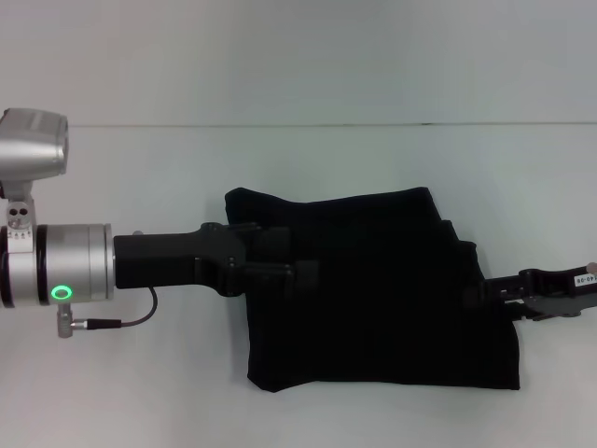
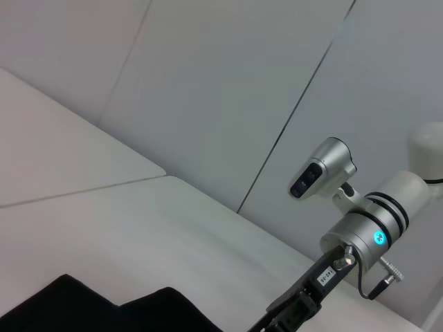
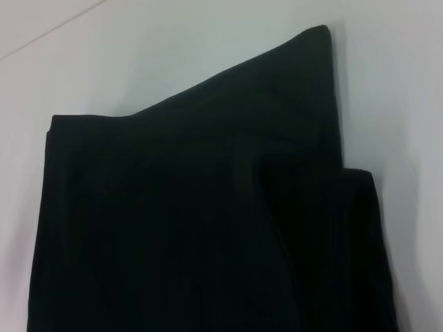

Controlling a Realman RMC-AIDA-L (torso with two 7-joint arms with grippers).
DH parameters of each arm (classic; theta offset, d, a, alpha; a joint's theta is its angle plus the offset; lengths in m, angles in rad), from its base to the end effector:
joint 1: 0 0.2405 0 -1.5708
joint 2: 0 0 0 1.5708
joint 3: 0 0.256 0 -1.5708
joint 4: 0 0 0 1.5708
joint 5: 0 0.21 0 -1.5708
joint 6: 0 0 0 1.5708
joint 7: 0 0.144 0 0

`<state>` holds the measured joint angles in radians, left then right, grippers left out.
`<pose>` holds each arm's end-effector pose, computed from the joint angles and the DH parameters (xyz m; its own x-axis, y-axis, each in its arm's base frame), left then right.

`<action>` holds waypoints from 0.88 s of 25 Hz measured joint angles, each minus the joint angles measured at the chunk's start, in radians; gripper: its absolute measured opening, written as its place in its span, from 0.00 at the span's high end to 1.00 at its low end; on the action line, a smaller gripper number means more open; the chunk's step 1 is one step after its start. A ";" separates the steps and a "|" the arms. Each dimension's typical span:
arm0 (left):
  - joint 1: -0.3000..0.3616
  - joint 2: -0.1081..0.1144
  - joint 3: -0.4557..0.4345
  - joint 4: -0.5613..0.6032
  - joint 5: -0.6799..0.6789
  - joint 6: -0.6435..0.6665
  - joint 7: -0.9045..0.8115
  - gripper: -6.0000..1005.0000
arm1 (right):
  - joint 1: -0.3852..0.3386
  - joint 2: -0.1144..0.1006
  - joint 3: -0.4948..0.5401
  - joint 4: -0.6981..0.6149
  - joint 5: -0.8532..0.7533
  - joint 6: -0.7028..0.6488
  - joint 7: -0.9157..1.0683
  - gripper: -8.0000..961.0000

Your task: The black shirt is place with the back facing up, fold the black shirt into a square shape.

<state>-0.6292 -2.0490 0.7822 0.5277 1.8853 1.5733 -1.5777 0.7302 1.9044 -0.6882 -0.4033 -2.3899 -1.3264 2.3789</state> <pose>-0.2267 0.3436 -0.0144 0.6742 0.5000 0.5436 0.5476 -0.8323 0.0863 0.3025 0.3716 0.0142 0.1641 -0.9573 -0.2380 -0.9857 -0.1494 -0.0784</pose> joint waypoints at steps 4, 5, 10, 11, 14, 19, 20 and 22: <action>0.003 0.000 0.001 0.000 0.001 -0.009 0.000 0.09 | 0.001 0.000 -0.001 0.003 0.001 0.007 -0.002 0.08; 0.004 0.000 0.001 -0.001 0.001 -0.011 0.000 0.09 | 0.001 0.000 -0.001 0.003 0.003 0.007 -0.002 0.08; 0.005 0.000 0.001 -0.002 0.001 -0.012 0.000 0.09 | 0.005 0.006 0.000 0.003 0.006 0.008 -0.004 0.08; 0.005 0.000 0.001 -0.002 0.001 -0.013 0.001 0.09 | 0.005 0.008 0.001 0.003 0.006 0.010 -0.005 0.08; 0.004 0.000 0.001 -0.002 0.002 -0.026 0.005 0.10 | 0.006 0.018 0.001 0.001 0.006 0.021 -0.005 0.12; 0.001 -0.002 0.002 -0.002 0.002 -0.039 0.009 0.10 | 0.003 0.026 0.007 -0.005 0.006 0.037 -0.006 0.29; 0.000 -0.002 0.002 -0.002 0.002 -0.039 0.009 0.10 | 0.000 0.026 0.009 -0.006 0.006 0.037 -0.006 0.34; 0.000 -0.002 0.002 -0.002 0.002 -0.040 0.009 0.10 | -0.003 0.027 0.012 -0.007 0.006 0.038 -0.006 0.45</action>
<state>-0.6289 -2.0509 0.7839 0.5261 1.8868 1.5332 -1.5682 0.7275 1.9310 -0.6762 -0.4106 -2.3835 -1.2889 2.3725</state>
